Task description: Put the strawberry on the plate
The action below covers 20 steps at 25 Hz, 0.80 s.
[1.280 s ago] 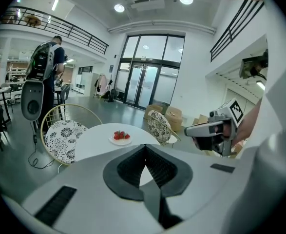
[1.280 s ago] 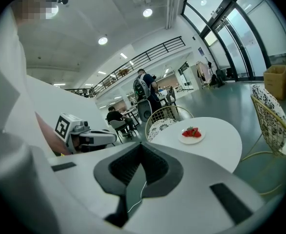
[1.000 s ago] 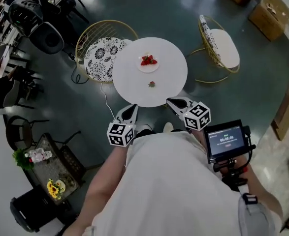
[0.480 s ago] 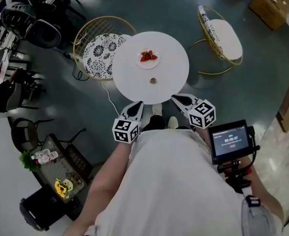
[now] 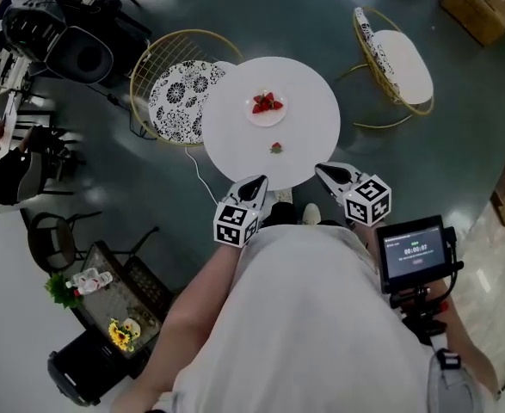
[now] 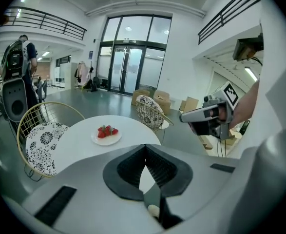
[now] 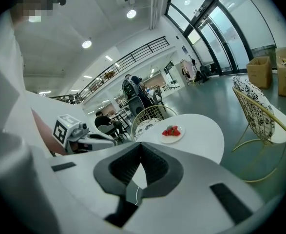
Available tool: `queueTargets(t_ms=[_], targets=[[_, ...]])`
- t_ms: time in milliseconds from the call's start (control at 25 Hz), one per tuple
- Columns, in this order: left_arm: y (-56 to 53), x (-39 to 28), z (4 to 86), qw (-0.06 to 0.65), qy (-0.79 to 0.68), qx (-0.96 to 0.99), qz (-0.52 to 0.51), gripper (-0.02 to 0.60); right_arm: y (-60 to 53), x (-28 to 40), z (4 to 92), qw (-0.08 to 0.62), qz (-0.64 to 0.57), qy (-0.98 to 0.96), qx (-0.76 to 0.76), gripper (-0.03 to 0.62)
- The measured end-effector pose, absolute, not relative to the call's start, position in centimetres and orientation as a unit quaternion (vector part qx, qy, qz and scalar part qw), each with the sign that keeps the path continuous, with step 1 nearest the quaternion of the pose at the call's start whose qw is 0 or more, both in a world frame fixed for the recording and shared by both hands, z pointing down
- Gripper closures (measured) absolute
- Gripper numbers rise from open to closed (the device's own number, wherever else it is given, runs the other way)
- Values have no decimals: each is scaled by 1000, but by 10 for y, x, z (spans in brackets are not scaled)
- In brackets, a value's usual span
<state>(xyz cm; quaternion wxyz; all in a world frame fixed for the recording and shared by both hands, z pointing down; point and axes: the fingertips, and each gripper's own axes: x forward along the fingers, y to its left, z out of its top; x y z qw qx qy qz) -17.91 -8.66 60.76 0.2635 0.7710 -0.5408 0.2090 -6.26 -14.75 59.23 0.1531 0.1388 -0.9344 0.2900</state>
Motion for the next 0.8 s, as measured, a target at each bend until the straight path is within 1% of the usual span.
queueTargets(t_ms=[440,800], targets=[[-113,-169,635,280,-476,793,257,575,-162,-57,590,154,306,-923,174,588],[-137,-159,648,270,-435,803,304,574,-172,-47,588,158,316,-914,202,588]])
